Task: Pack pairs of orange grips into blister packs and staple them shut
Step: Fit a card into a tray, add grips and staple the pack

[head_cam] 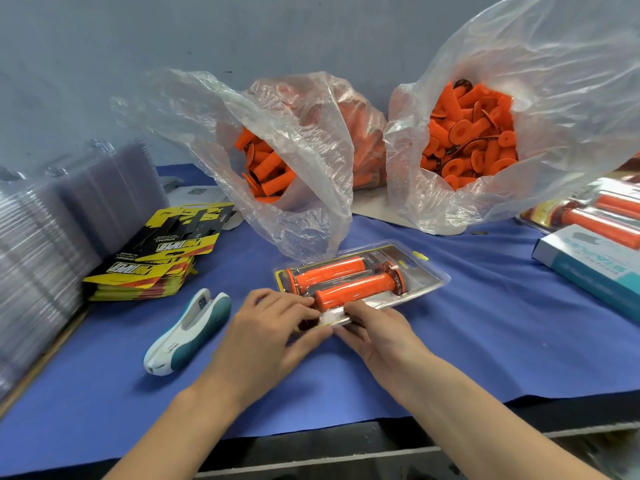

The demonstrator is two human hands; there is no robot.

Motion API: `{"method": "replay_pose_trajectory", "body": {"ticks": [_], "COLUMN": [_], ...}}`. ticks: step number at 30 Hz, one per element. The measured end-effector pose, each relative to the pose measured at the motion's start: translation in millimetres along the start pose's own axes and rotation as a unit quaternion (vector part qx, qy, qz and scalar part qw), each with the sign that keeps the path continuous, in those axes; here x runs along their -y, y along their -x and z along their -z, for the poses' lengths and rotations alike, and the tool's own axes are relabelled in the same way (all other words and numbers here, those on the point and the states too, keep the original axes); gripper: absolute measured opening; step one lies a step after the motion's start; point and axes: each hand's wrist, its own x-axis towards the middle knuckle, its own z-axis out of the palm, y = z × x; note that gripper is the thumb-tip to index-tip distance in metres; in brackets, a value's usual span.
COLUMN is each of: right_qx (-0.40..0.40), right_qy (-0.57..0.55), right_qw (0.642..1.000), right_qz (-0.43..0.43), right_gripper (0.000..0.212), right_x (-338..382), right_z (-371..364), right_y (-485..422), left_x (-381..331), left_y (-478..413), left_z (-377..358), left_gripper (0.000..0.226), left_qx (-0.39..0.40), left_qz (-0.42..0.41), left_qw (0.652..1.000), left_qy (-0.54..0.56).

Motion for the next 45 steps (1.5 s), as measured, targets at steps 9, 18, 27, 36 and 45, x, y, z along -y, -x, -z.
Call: {"method": "replay_pose_trajectory", "body": {"ticks": [9, 18, 27, 36, 45], "right_qx": [0.143, 0.101, -0.005, -0.093, -0.116], "right_qy": [0.094, 0.154, 0.342, 0.483, 0.538], "right_qw": [0.983, 0.974, 0.881, 0.797, 0.748], "right_qz": [0.073, 0.132, 0.327, 0.35, 0.372], "right_gripper": [0.009, 0.029, 0.022, 0.025, 0.034], "right_x": [17.5, 42.4, 33.5, 31.0, 31.0], "right_z": [24.7, 43.5, 35.7, 36.0, 38.0], "right_y": [14.4, 10.3, 19.7, 11.3, 3.5], "left_x": [39.0, 8.2, -15.6, -30.7, -23.0], "left_y": [-21.7, -21.7, -20.0, -20.7, -28.6], "left_z": [20.3, 27.1, 22.7, 11.2, 15.2], "left_gripper": [0.035, 0.015, 0.032, 0.034, 0.023], "left_qx": [0.037, 0.128, 0.121, 0.042, 0.019], "left_qz": [0.491, 0.344, 0.313, 0.345, 0.369], "left_qw": [0.73, 0.79, 0.836, 0.864, 0.809], "left_qy": [0.474, 0.491, 0.435, 0.365, 0.457]}}
